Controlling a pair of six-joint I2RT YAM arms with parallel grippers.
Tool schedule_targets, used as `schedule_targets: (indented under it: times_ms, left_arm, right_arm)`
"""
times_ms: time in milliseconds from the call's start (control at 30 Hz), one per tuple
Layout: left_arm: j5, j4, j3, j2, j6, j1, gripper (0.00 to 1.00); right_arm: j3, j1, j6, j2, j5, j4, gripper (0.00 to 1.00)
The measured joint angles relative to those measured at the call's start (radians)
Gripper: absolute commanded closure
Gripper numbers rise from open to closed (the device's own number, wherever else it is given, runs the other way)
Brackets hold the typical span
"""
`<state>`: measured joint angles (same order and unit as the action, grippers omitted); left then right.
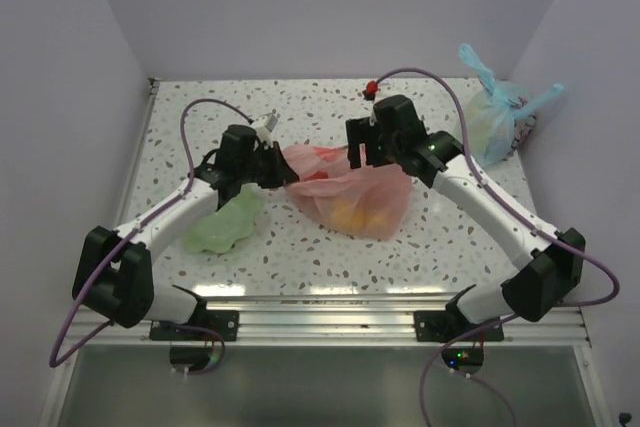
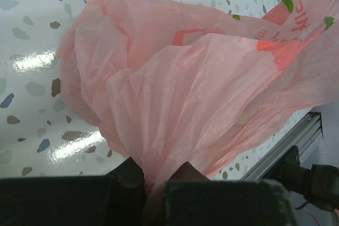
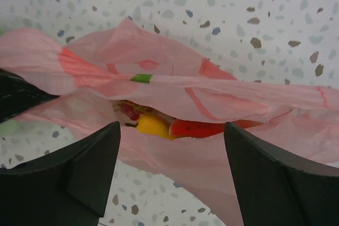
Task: Untie the knot of the plastic bag and take out the fruit
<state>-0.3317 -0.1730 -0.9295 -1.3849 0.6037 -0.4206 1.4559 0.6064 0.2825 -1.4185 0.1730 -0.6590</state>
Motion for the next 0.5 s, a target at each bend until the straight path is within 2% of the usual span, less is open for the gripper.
schedule_targets:
  times_ms: [100,133,233,267,367,500]
  left_arm:
    - [0.004,0.002,0.000,0.000,0.014,-0.005,1.00]
    - [0.005,0.003,0.000,0.000,0.020,-0.006,1.00]
    - [0.016,0.030,0.000,0.000,0.045,-0.007,1.00]
    - [0.023,0.040,0.000,0.000,0.056,-0.007,1.00]
    - [0.039,0.075,0.006,0.000,0.089,-0.007,1.00]
    - [0.043,0.130,0.013,-0.024,0.138,-0.007,1.00]
  right_arm:
    - [-0.108,0.009,0.027,-0.029,0.000,0.030,0.25]
    - [-0.147,0.011,0.037,-0.032,0.000,0.043,0.34]
    - [-0.298,0.029,0.077,-0.013,-0.007,0.102,0.46]
    - [-0.372,0.037,0.092,0.005,-0.013,0.116,0.55]
    - [-0.557,0.049,0.128,0.072,-0.044,0.164,0.71]
    - [-0.772,0.050,0.175,0.176,-0.085,0.225,0.80]
